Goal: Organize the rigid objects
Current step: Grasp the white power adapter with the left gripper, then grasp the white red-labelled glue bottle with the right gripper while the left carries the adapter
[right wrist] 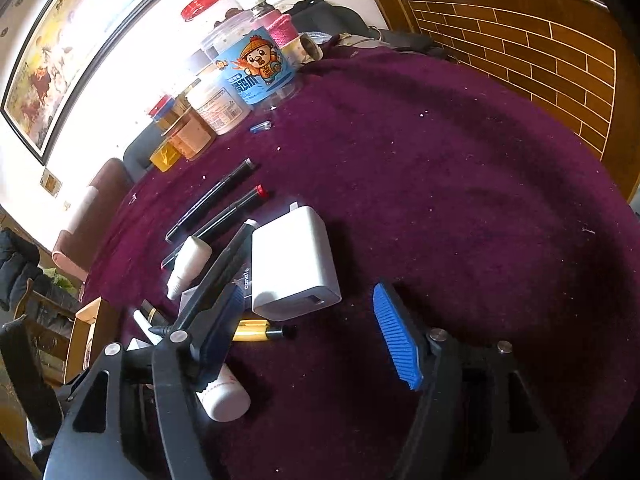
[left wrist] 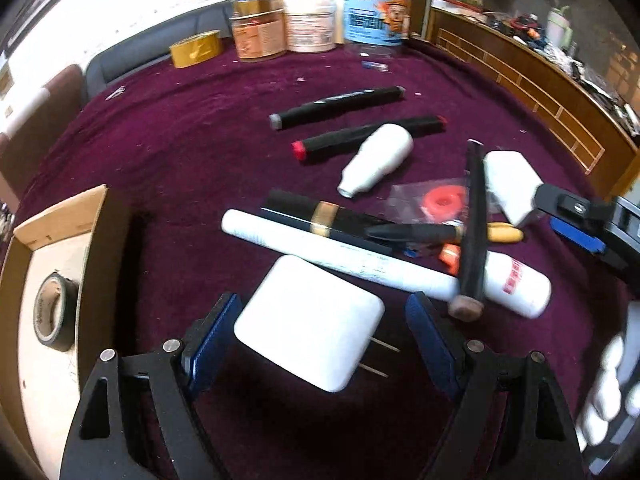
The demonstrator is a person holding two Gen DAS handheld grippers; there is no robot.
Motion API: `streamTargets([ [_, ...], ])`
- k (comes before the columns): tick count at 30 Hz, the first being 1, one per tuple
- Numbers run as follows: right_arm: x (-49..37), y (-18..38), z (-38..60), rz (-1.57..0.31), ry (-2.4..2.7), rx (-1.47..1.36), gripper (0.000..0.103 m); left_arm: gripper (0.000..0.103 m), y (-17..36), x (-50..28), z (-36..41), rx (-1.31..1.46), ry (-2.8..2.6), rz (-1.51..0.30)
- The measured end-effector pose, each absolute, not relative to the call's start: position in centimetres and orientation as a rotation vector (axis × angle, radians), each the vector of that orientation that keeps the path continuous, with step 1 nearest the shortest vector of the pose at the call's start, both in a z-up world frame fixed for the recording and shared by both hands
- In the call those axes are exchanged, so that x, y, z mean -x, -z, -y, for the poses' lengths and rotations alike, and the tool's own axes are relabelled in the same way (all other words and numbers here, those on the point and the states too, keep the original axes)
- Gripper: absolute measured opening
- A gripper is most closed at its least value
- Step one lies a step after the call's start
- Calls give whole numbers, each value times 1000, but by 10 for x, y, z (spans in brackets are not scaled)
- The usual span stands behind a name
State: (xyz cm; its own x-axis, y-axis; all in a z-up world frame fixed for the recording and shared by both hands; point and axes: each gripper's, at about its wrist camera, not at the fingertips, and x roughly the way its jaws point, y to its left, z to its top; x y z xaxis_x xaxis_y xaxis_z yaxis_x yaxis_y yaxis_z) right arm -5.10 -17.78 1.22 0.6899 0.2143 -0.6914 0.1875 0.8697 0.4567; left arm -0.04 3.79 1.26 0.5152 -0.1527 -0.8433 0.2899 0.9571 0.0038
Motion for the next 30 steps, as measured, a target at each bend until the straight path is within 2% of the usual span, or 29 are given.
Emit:
streamTargets([
  [2, 50, -12, 177, -819, -18, -527, 70, 54, -17, 5, -42, -136, 271, -991],
  [12, 50, -12, 177, -817, -28, -525, 75, 55, -44, 44, -81, 116, 374, -1028],
  [23, 65, -13, 152, -890, -220, -513, 74, 55, -70, 88, -115, 151, 401, -963],
  [25, 59, -17, 135, -905, -252, -427, 70, 55, -69, 90, -120, 170, 401, -960],
  [26, 56, -17, 126, -917, -267, -381, 64, 55, -68, 92, -123, 184, 397, -959],
  [28, 51, -16, 106, -946, -280, -281, 44, 55, -67, 95, -130, 209, 394, -959],
  [29, 50, -14, 98, -967, -286, -249, 30, 55, -67, 97, -134, 220, 391, -957],
  [30, 51, -12, 91, -990, -293, -222, 28, 55, -67, 99, -138, 230, 387, -954],
])
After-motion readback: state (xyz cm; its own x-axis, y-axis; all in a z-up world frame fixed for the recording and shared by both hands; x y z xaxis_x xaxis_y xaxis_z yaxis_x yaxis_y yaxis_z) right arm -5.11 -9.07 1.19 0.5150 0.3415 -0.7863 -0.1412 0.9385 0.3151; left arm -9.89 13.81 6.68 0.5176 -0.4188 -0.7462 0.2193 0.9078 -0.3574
